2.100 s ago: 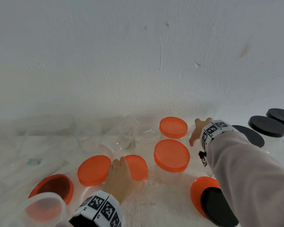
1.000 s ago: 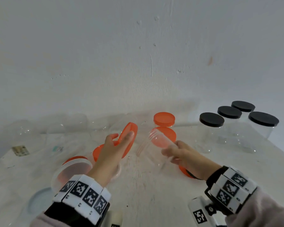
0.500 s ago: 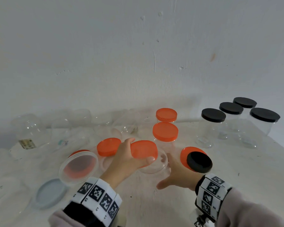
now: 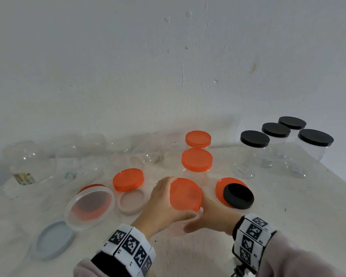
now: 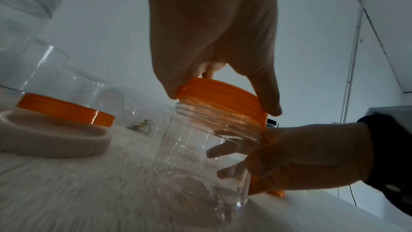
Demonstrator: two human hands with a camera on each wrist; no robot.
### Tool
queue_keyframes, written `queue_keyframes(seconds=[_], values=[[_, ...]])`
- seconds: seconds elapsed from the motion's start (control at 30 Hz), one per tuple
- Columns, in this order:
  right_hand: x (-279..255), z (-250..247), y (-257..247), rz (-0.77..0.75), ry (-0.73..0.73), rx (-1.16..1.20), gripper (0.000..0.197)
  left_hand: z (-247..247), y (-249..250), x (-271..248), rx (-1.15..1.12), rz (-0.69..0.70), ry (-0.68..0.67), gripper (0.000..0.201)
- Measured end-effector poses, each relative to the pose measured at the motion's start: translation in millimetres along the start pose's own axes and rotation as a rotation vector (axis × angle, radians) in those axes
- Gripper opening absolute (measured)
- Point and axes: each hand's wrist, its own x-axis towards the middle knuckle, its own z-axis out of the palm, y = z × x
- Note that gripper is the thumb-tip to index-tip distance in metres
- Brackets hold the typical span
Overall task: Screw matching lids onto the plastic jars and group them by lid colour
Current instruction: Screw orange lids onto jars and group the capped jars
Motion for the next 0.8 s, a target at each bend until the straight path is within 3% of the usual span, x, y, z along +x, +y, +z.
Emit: queue_keyframes(seconds=[0.13,0.2,0.3,0.37,0.47,0.57,0.63,0.73,0.8], values=[[0.5,2.6,4.2,0.099,-0.031,0.09,0.078,1.3,-2.2,-2.3,0.001,-0.008,-0.045,0.11],[1.2,0.9,5.4,0.151,-0.073,0.091,0.094,0.6,-5.1,-4.0,-0.027,-0.017,-0.073,0.12],[6.5,-10.3,4.2,0.215,-0.294,0.09,0.131,-3.8,-15.5,-5.1,-0.105,-0.072,-0.121,0.135],[12.3,-22.2,-1.8,0.199,-0.365,0.06,0.137,-6.2,-25.7,-6.6,-0.143,-0.126,-0.176,0.139],[24.3,-35.3,-20.7,0.138,-0.393,-0.027,0.126,-3.0,-37.1,-9.9,-0.227,-0.169,-0.254,0.129],[37.1,-35.5,-40.1,0.1,-0.433,-0.206,0.115,3.0,-41.6,-9.5,-0.255,-0.13,-0.229,0.093],[43.2,-30.5,-49.6,0.089,-0.47,-0.342,0.113,4.5,-42.5,-9.1,-0.258,-0.117,-0.209,0.081],[48.2,-22.9,-57.6,0.078,-0.5,-0.491,0.112,5.4,-45.3,-9.2,-0.242,-0.131,-0.189,0.081],[50.1,-21.0,-59.7,0.079,-0.51,-0.531,0.111,6.5,-46.7,-8.5,-0.245,-0.144,-0.184,0.091]])
